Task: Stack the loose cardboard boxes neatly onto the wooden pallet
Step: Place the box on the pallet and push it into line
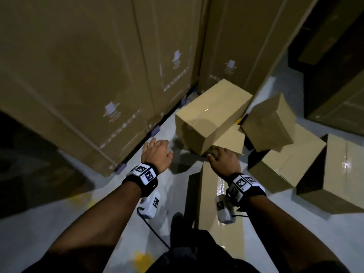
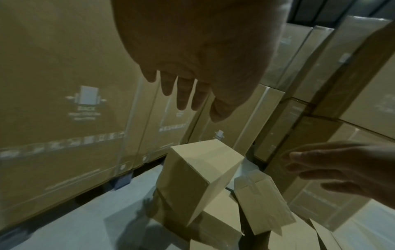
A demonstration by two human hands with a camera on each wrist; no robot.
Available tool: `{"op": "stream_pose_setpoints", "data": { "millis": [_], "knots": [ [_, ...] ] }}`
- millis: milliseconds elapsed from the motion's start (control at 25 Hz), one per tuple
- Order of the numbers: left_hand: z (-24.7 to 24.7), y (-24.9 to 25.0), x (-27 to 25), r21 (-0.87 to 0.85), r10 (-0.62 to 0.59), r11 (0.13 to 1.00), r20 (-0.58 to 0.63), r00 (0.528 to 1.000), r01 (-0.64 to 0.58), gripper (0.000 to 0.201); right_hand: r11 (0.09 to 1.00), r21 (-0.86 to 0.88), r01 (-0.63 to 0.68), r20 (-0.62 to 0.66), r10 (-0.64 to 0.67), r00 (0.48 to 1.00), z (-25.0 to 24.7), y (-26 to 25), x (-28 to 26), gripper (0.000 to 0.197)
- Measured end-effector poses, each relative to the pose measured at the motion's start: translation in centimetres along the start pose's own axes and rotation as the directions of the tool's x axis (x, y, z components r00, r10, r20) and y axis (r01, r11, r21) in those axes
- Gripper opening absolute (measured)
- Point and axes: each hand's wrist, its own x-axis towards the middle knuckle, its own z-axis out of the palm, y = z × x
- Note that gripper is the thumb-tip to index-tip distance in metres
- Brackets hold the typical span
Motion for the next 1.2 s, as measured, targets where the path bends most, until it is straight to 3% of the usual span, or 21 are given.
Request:
{"op": "stream_pose_setpoints", "data": {
  "millis": [320,560,720,920,1200],
  "knots": [
    [-5.2,6.7,16.4,0.063,0.193,0.98,-0.021,0.981,-0.191,0.051,0.968,0.178,-0.176,-0.062,0.19,0.98,-5.8,1.3,10.4,0.061],
    [-3.8,11.6,30.1,-0.092,0.249,0.965,0.059,0.967,-0.244,0.051,0.896,0.342,-0.282,-0.064,0.322,0.944,-7.4,3.1,18.5,0.063],
    [-0.8,13.6,41.7,-0.281,0.182,0.952,0.191,0.965,-0.123,0.054,0.686,0.601,-0.411,0.028,0.496,0.868,-5.9,4.9,27.2,0.069],
    [3.8,13.9,54.2,-0.331,0.136,0.943,0.312,0.94,-0.027,0.068,0.369,0.785,-0.497,0.18,0.632,0.753,-1.9,6.5,37.0,0.088],
    [12.2,12.1,62.0,-0.483,0.15,0.871,0.442,0.884,0.093,0.083,0.146,0.85,-0.506,0.265,0.711,0.651,3.9,8.8,45.4,0.106]
  ]
}}
